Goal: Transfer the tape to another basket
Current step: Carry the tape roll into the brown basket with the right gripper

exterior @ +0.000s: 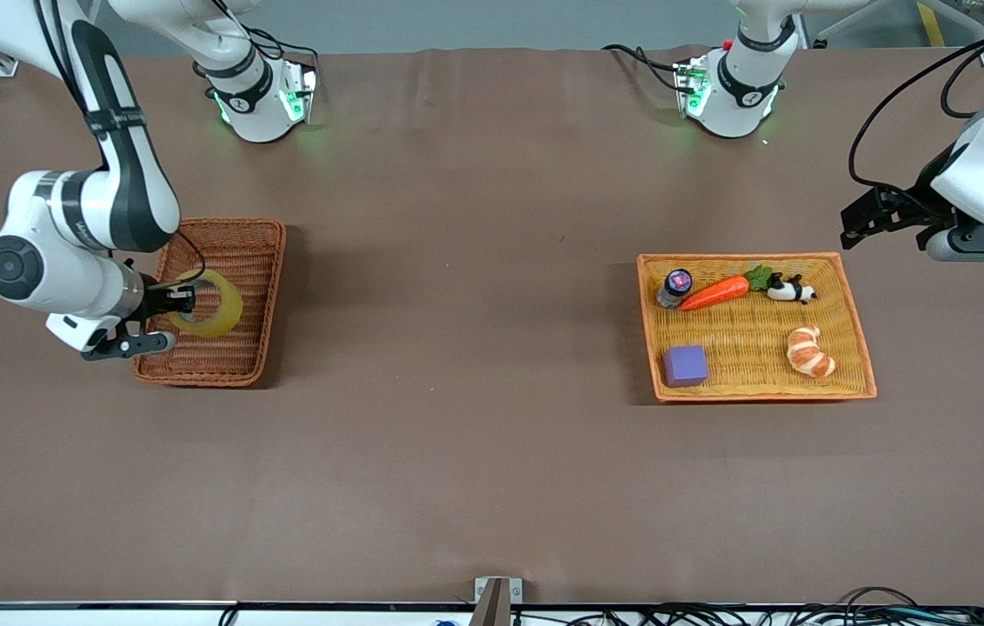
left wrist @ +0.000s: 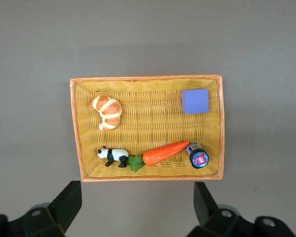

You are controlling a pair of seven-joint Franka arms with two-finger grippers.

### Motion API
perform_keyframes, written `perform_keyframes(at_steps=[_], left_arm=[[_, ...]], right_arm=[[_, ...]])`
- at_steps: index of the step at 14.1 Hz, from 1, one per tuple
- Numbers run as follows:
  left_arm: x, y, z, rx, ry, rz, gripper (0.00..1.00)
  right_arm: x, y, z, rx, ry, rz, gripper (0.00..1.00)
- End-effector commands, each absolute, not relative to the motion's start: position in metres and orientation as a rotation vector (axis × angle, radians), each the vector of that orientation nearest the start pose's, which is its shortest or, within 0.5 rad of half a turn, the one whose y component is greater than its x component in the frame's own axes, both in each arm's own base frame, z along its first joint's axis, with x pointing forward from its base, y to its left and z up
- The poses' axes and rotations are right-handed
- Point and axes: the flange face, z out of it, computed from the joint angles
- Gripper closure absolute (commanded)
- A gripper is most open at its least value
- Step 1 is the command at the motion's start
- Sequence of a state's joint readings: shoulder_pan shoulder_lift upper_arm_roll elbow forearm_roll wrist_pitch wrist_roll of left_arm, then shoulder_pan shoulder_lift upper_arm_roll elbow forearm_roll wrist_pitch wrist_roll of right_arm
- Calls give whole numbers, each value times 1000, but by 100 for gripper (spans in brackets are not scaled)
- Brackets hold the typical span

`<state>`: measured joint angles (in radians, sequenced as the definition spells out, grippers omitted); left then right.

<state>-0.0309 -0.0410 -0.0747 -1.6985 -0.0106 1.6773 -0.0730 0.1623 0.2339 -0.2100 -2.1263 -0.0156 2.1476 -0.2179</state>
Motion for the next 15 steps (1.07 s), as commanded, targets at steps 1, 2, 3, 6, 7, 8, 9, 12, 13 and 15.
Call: perform_keyframes(at_steps=[1,2,3,6,7,8,9,12,13,15], left_arm=[[550,-60,598,-3146,69,-35,0],[550,-59,598,-3145,67,-36,0],[550,-59,598,-3145,69,-36,0],[550,-61,598,-3143,72,-36,0],[550,-62,597,-3144,70,-33,0],[550,-63,597,-3144,69,-33,0],[550,-62,597,-3144,67,-33,0],[550,-62,597,-3144,65,-33,0],[550,-62,597,-3144,62,-33,0],[550,-63,598,-3144,60,-36,0]], right_arm=[[521,-48,267,-3142,-306,307,98],[520,-50,264,-3142,-303,314,98],[518,-51,260,-3140,-301,331,97],[517,-56,238,-3142,-287,363,93],[516,-56,235,-3141,-285,373,89],[515,-58,229,-3139,-276,389,77],[513,-60,219,-3131,-260,415,59],[517,-58,221,-3132,-258,413,4],[528,-55,233,-3140,-271,378,0],[546,-57,260,-3135,-265,389,0]])
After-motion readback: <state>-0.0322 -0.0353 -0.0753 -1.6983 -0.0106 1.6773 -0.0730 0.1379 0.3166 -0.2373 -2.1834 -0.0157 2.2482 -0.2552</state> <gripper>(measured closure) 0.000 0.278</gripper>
